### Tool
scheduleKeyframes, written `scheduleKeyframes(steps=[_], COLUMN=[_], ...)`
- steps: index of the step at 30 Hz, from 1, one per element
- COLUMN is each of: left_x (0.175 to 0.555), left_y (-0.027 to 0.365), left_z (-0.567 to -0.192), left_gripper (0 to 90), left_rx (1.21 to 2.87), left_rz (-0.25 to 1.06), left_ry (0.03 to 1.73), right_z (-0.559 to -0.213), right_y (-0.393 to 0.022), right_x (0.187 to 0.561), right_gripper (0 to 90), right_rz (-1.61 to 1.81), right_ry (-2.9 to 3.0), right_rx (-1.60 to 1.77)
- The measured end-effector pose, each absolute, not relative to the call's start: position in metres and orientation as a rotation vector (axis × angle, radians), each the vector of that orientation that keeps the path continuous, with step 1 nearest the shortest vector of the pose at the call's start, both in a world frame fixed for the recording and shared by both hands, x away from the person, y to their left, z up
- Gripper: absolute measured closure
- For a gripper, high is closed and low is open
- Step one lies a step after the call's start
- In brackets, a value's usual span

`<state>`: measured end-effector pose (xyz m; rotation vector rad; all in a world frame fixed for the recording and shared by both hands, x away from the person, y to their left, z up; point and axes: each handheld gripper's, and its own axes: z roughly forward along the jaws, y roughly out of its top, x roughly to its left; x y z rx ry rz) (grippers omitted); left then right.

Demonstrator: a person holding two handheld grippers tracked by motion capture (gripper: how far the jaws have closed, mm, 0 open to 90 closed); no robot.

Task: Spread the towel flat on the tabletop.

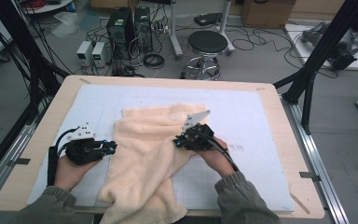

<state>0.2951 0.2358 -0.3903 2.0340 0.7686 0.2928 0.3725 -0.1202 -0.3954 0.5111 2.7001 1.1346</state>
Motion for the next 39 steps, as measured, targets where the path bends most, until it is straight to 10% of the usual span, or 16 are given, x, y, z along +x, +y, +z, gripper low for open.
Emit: scheduleKeyframes(steps=[7,19,28,33,39], left_x=[0.273,0.27,0.298,0.306,0.294], left_y=[0.206,0.192,0.232,0.237,0.241], left_z=[-0.407,-0.425,-0.406,-0.408,-0.393], left_gripper=[39.8,81.4,82.7,82.4,63.5], left_rx=[2.153,2.291,2.164,2.161,2.094], left_rz=[0.123,0.201,0.402,0.406,0.409], left_ry=[0.602,0.591,0.818,0.863,0.831], right_z=[-0.421,-0.384,-0.411,-0.415,-0.4], right_y=[-0.111,-0.14,-0.129,-0.114,-0.093], right_x=[0.394,0.329,0.311,0.325,0.334], right_gripper=[73.0,59.0,56.4,82.0,84.8], right_rz=[1.077,1.223,1.16,1.097,1.137], right_ry=[2.748,2.656,2.737,2.725,2.713], right_rx=[0.628,0.389,0.247,0.248,0.231])
